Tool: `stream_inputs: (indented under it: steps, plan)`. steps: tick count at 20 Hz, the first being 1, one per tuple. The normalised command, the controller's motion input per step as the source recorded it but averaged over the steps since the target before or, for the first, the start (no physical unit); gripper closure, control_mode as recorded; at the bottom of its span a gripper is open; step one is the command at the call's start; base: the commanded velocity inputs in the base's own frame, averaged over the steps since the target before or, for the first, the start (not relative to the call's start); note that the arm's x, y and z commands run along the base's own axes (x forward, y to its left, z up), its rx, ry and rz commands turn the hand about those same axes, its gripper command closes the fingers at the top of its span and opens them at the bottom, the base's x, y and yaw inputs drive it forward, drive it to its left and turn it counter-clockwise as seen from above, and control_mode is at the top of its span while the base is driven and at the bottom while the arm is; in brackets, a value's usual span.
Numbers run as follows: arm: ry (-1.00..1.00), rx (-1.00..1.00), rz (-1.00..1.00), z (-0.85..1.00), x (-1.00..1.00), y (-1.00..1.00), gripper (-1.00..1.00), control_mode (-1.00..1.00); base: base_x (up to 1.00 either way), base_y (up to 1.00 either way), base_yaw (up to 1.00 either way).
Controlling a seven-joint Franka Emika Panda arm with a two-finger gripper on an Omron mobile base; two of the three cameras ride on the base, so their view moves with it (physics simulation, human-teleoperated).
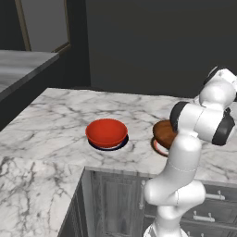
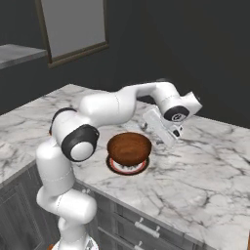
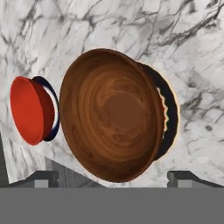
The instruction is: Move the bowls from the cabinet to the plates on the dining table.
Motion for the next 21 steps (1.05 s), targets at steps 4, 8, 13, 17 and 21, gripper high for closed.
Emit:
stream_inputs:
  steps: [4, 8, 13, 17, 21]
  plan:
    - [-0.01, 0.00, 0.00, 0.62, -0.06, -0.01, -1.00, -1.00, 0.00, 0.00, 0.00]
    - [-0.01, 0.00, 0.00, 0.59, -0.07, -0.01, -1.00, -1.00, 0.00, 0.00, 0.00]
    - [0.00, 0.00, 0.00, 0.57, -0.11, -0.02, -1.00, -1.00, 0.00, 0.00, 0.00]
    - [-0.02, 0.00, 0.00, 0.48, -0.19, 0.00, -1.00, -1.00, 0.00, 0.00, 0.00]
    - [-0.03, 0.00, 0.00, 0.49, -0.19, 0.00, -1.00, -1.00, 0.00, 0.00, 0.00]
